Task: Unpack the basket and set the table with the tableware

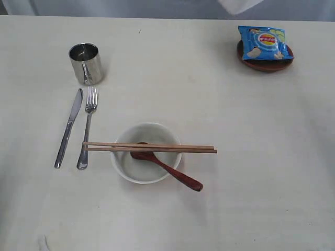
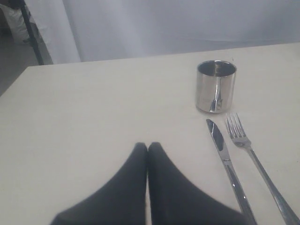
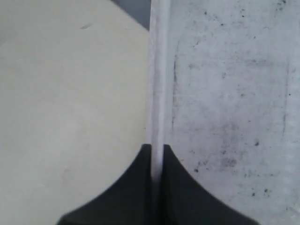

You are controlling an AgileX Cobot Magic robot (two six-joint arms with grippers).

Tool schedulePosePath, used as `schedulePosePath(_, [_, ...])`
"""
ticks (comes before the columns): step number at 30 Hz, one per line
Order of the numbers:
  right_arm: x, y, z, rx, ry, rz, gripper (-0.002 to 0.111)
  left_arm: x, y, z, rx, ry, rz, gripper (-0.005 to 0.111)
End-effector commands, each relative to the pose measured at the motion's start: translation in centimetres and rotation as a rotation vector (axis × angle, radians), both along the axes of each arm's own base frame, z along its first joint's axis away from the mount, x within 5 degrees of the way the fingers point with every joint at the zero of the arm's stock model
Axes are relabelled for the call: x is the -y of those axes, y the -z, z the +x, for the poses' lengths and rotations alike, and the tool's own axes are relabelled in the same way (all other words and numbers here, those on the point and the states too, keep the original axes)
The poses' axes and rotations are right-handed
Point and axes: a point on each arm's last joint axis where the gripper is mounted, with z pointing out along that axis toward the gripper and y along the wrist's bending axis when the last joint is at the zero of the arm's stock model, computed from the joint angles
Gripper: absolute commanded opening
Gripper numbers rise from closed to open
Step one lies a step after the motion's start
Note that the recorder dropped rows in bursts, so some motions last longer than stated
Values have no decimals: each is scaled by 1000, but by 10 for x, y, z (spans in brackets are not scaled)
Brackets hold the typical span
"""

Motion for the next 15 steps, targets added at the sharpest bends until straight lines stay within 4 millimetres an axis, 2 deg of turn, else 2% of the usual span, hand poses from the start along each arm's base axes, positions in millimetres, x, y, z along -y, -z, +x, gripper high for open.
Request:
schedulePosePath(1, [88, 10, 24, -58, 310, 44, -1, 0, 1, 0, 0, 4, 2, 0])
schedulePosePath(5, [159, 49, 39, -173, 559, 84, -1, 0, 1, 0, 0, 4, 2, 0])
schedulePosePath(8, [197, 80, 46, -234, 660, 69, -1, 0, 1, 0, 0, 4, 2, 0])
schedulePosePath(11, [225, 111, 49, -299, 725, 55, -1, 0, 1, 0, 0, 4, 2, 0])
schedulePosePath(15, [238, 141, 53, -353, 752, 55, -1, 0, 1, 0, 0, 4, 2, 0])
